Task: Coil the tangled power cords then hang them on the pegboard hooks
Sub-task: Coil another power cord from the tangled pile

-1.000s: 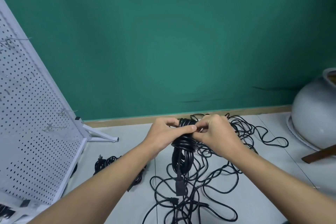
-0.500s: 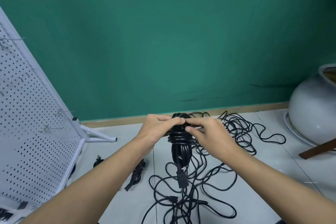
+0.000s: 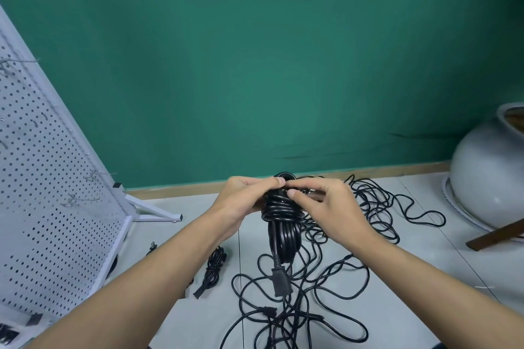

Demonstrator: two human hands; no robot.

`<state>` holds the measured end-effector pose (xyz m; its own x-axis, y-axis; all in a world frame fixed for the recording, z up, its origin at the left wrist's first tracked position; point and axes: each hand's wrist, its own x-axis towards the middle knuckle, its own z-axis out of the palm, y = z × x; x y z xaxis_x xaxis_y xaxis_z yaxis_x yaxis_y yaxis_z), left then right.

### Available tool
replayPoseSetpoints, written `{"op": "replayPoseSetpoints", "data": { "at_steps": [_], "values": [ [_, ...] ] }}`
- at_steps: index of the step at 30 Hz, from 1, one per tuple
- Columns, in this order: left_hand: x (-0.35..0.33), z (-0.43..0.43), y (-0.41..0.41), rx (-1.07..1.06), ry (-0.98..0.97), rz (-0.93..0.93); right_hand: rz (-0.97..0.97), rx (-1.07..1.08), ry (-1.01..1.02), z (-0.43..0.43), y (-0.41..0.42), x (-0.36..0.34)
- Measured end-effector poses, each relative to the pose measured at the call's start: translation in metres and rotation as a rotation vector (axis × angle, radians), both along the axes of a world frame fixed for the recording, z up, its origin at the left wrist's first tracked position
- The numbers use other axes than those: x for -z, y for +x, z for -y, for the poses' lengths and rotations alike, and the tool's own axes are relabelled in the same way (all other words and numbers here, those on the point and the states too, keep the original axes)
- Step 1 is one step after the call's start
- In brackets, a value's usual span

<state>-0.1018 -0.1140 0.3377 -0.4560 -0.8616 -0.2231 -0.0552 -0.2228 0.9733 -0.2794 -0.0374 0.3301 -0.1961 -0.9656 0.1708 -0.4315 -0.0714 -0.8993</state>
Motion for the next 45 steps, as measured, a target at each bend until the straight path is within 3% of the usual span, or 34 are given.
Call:
{"op": "replayPoseSetpoints", "data": {
  "at_steps": [4,17,24,35,45],
  "values": [
    [0.003,-0.002,0.000,0.085,-0.031,0.015,-0.077,0.039,-0.017,0.000,-0.002,0.002],
    [0.004,-0.002,-0.001,0.048,-0.058,0.117,-0.362,-0.032,-0.038,-0.005,0.003,-0.009],
    [0.007,0.000,-0.003,-0.005,0.008,0.056,-0.525,-0.038,-0.156,-0.002,0.007,-0.005],
    [0.000,-0.006,-0.005,-0.009,-0.061,-0.006,-0.700,0.010,-0.270,0.004,0.008,0.005],
    [-0.002,-0.003,0.001,0.049,0.007,-0.046,-0.715,0.025,-0.339,0.001,0.012,0.004]
  ]
}}
